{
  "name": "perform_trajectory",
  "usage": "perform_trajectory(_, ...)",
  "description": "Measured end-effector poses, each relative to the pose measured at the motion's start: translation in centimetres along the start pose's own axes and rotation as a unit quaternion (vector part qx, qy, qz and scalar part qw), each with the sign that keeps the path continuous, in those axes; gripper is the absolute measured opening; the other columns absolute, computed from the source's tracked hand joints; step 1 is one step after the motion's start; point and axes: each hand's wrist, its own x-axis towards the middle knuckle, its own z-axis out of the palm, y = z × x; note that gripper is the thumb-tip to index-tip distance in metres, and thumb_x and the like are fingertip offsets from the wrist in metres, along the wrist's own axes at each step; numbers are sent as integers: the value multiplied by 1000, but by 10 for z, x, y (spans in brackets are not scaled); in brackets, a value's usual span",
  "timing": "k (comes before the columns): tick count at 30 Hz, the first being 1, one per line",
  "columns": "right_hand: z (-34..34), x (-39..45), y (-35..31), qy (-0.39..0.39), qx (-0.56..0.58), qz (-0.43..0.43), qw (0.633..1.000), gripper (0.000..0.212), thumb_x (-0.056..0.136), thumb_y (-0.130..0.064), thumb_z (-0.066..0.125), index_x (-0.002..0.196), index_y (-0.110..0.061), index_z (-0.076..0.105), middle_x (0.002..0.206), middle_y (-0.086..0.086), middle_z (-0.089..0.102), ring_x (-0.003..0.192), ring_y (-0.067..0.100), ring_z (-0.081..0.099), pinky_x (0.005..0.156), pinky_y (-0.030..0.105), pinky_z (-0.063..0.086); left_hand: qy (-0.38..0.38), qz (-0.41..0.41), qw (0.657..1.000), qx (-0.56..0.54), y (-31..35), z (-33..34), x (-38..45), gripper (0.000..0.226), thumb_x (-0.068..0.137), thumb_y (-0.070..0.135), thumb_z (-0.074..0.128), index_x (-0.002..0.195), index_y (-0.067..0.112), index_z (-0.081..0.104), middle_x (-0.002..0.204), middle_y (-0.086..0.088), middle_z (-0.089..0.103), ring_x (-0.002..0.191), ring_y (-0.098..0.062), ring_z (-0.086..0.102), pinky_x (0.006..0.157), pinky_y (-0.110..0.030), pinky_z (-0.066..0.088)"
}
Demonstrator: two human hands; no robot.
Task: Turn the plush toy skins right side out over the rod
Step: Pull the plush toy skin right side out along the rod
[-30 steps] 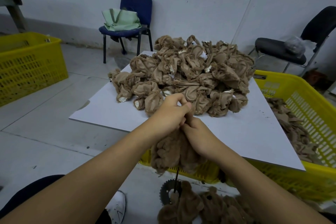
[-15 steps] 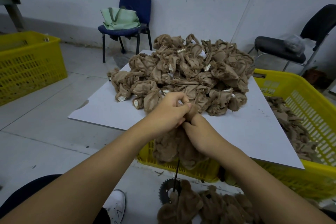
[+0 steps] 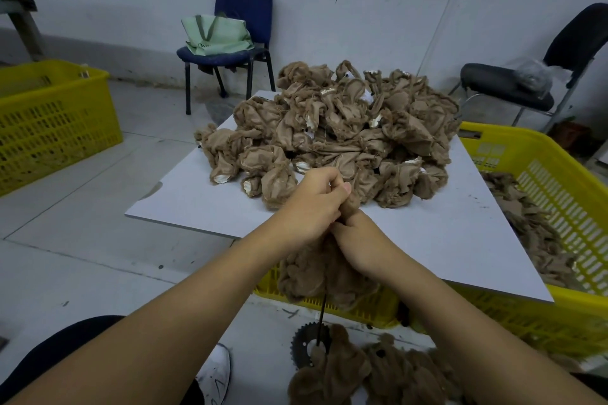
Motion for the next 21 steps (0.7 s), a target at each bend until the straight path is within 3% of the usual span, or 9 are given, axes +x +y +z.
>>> perform_trajectory(3, -9, -2, -11, 18, -27, -13, 999, 29, 79, -32, 42, 96, -18, 59, 80, 11, 64, 74, 33, 59, 66, 49, 47, 31, 9, 999, -29, -1, 0, 6, 34, 103, 3, 47, 70, 9, 43, 50, 2, 32, 39, -5, 30, 40, -17, 27)
perform_trajectory(5, -14, -4, -16, 17, -37, -34, 999, 28, 73, -34, 39, 95, -30, 56, 84, 2, 63, 80, 29, 60, 70, 48, 49, 41, 8, 999, -28, -2, 1, 9, 33, 103, 4, 48, 70, 7, 45, 47, 7, 36, 38, 0, 32, 40, -14, 28)
perform_trajectory(7, -15, -6, -18, 15, -38, -42, 998, 26, 73, -34, 38, 93, -35, 54, 86, -3, 61, 85, 24, 60, 73, 47, 51, 40, 12, 999, -14, -6, 4, 10, 28, 102, 5, 49, 75, 6, 48, 54, 1, 39, 44, -4, 36, 43, -14, 30)
perform_trajectory(9, -14, -4, -16, 14, -21, -49, 998, 30, 73, -31, 39, 97, -35, 56, 94, -2, 64, 92, 22, 61, 78, 49, 53, 33, 21, 999, 16, -9, 4, 9, 27, 103, 8, 50, 75, 8, 48, 59, -5, 41, 51, -9, 38, 48, -17, 31)
perform_trajectory(11, -9, -2, -11, 9, -10, -55, 998, 26, 76, -27, 40, 94, -35, 58, 96, 2, 64, 93, 23, 62, 79, 50, 53, 18, 21, 999, 27, -12, 3, 7, 31, 103, 8, 48, 73, 12, 46, 55, 2, 39, 46, -4, 35, 46, -15, 29)
perform_trajectory(14, 4, 4, 5, 0, -19, -28, 999, 14, 91, -15, 47, 81, -13, 57, 79, 12, 61, 76, 27, 58, 70, 50, 49, -6, 0, 1000, 24, -13, 0, 3, 34, 106, 8, 41, 72, 13, 40, 50, 12, 39, 40, -1, 33, 44, -16, 28)
perform_trajectory(17, 17, 6, 21, -27, -32, 1, 999, 33, 97, -15, 46, 65, -16, 38, 60, 3, 38, 59, 17, 36, 56, 40, 31, -13, -44, 998, 42, -17, 0, -4, 35, 108, 7, 33, 74, 11, 37, 62, -6, 40, 45, -11, 34, 45, -26, 28)
perform_trajectory(21, 24, 9, 28, -22, -21, 5, 1000, 34, 100, -22, 44, 67, -16, 38, 64, 4, 39, 61, 19, 36, 61, 38, 31, 9, -41, 998, 38, -19, 2, -8, 35, 109, 11, 31, 75, 9, 38, 67, -14, 39, 49, -17, 34, 47, -30, 28)
